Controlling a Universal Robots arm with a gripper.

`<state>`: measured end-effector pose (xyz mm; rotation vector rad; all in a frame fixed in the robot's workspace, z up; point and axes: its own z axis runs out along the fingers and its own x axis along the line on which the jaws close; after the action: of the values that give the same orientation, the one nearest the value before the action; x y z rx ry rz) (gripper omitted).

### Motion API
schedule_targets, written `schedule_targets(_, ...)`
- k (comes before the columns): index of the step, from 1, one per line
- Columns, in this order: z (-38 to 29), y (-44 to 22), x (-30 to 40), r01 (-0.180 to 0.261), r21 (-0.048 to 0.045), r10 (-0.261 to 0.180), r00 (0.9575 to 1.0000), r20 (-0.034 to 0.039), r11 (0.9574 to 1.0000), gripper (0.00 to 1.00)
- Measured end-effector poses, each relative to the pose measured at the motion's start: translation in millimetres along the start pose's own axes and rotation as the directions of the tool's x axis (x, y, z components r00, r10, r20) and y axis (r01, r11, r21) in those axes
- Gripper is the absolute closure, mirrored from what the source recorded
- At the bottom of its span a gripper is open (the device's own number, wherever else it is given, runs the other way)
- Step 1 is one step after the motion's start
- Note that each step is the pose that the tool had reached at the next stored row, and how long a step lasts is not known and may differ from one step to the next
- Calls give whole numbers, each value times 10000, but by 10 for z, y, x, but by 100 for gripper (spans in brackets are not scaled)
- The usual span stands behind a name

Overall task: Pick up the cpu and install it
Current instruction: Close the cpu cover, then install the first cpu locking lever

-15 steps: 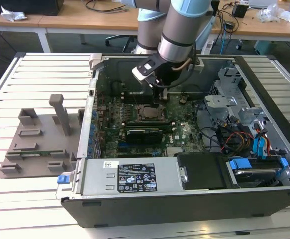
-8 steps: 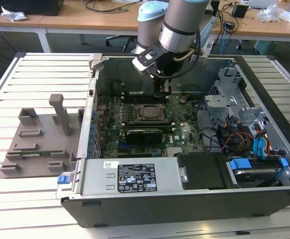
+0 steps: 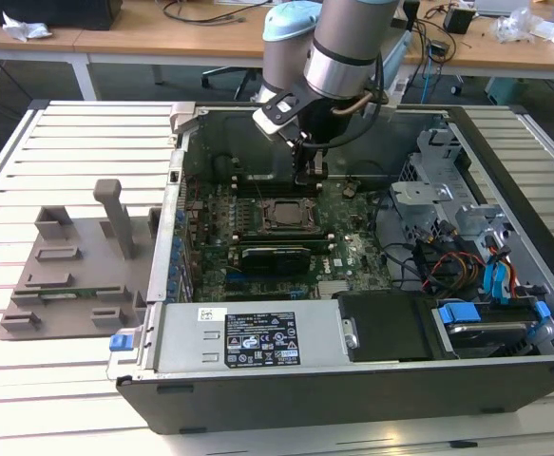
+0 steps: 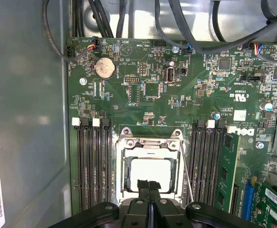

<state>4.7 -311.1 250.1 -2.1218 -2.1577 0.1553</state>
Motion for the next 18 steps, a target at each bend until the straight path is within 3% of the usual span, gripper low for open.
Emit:
schedule_targets(9,-2,0,0,0,-14,0,10000,0,10000,89)
schedule_targets(11,-2,0,-1,1,-265,-1,10000,9,9996,89)
schedule_targets(12,0,0,0,3,-507,-2,10000,9,9987,89)
schedule_targets(13,1,0,0,4,-658,-3,10000,13,9978,89)
schedule_targets(14,3,0,0,6,-1022,-4,10000,18,9948,89)
schedule_targets(15,4,1,0,7,-1238,-5,10000,21,9923,89)
schedule_targets(18,4,1,0,19,-1260,-16,10000,23,9920,89)
